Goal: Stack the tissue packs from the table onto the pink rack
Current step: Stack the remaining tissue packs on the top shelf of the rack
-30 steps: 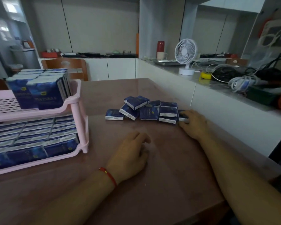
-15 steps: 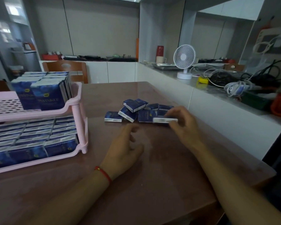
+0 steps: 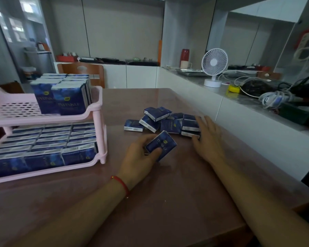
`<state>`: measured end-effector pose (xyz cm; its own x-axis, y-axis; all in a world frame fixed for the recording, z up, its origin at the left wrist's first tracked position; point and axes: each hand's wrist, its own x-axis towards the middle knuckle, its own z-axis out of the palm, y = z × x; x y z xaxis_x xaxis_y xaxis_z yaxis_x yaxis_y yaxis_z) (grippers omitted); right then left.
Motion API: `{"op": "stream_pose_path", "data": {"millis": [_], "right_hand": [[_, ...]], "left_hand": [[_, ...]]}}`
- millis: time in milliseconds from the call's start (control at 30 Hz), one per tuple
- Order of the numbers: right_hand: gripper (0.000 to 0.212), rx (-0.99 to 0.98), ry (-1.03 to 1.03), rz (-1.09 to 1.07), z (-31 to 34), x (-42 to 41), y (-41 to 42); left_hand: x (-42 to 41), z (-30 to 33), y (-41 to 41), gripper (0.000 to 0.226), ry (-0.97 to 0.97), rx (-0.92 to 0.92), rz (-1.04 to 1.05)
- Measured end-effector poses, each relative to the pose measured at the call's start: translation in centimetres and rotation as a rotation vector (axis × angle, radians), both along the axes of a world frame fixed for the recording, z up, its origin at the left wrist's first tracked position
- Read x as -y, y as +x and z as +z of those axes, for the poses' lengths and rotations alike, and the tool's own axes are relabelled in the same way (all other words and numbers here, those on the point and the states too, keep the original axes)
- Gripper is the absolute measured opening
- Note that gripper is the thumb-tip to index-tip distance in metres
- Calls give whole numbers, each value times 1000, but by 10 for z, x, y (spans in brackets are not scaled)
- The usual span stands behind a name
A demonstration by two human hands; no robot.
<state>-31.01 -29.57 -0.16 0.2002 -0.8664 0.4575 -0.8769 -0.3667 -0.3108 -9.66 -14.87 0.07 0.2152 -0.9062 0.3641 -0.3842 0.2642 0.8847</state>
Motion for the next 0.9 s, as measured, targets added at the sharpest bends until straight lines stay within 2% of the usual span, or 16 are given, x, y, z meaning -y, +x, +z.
{"op": "stream_pose_path", "data": {"millis": [100,200,367,433,533,600,667,733,833,900], "right_hand": [[55,-116,40,-45,-6,5,4],[36,-42,-83,-42,-5,2,3],[25,52,-66,-26,-3,-4,1],[27,76,-62,-19,-2,-4,0],[53,114,-18,20,-2,-4,-4],[64,226,-37,96,3,-6,-5],[59,398,-96,213,13,-17,-3],[53,481,-185,354,23,-36,2],[50,462,-240,559,26,-60,18],[50,311,-242,651,22,-67,30]], "left_hand": [[0,0,-1,35,-1,-23,-13],[-1,-1,-1,35,1,-34,-15],[-2,-1,0,35,-16,-56,22],[-3,-1,1,38,-13,-64,19],[-4,-1,2,42,-10,-95,-6],[-5,-1,3,44,-28,-110,-10],[-5,-3,4,46,-19,-145,4],[-6,-2,5,41,-2,-218,28],[-8,7,2,37,40,-454,31],[-10,11,3,29,68,-580,2]]}}
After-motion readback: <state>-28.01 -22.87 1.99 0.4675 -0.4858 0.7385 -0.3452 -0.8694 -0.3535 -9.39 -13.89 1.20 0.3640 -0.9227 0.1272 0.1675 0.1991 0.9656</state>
